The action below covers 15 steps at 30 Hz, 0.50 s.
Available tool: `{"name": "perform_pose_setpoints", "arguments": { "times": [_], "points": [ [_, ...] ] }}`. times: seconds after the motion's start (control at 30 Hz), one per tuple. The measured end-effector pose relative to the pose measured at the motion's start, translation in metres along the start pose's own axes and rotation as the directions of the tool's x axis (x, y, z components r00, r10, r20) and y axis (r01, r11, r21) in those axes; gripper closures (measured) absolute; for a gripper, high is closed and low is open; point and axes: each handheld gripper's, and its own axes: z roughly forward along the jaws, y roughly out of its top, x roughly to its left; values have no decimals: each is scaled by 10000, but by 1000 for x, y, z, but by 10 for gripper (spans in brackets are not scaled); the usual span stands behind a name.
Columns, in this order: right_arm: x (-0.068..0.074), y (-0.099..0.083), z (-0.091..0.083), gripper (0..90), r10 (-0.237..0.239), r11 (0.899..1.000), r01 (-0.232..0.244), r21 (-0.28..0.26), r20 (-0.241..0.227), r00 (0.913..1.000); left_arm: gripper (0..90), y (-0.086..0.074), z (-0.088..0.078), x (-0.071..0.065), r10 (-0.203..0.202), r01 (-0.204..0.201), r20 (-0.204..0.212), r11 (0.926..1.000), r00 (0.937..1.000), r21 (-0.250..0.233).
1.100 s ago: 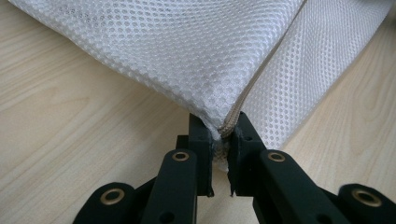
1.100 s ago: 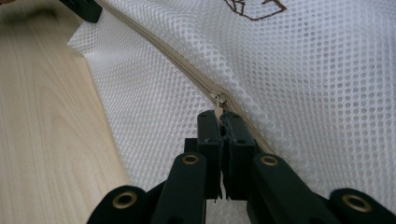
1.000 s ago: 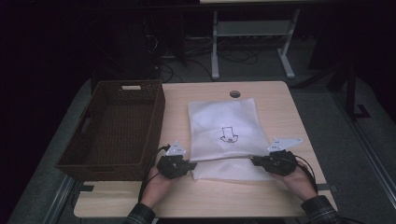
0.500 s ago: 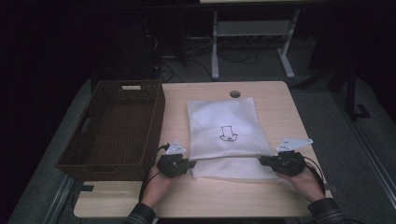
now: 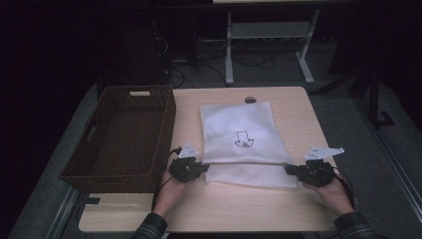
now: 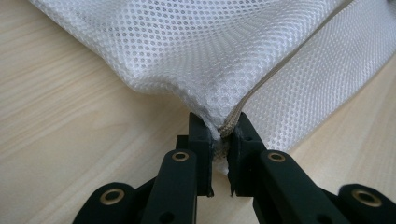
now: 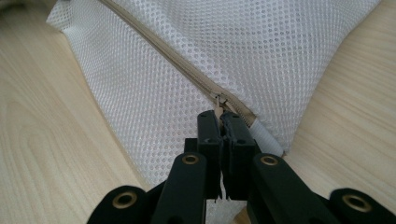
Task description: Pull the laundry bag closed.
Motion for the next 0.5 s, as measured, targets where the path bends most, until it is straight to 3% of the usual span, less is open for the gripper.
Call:
{"name": "perform_pose_setpoints", "arguments": {
  "times": [0.4, 0.5],
  "points": [
    [-9, -8, -7, 864, 185, 9998, -186, 55, 238, 9995, 818, 4, 1, 2, -33, 33, -162, 10000, 9999, -4],
    [-10, -8, -6, 859, 130, 9999, -131, 50, 228, 9997, 809, 2, 1, 2, -135, 134, 17, 9999, 9999, 29]
  ]
}}
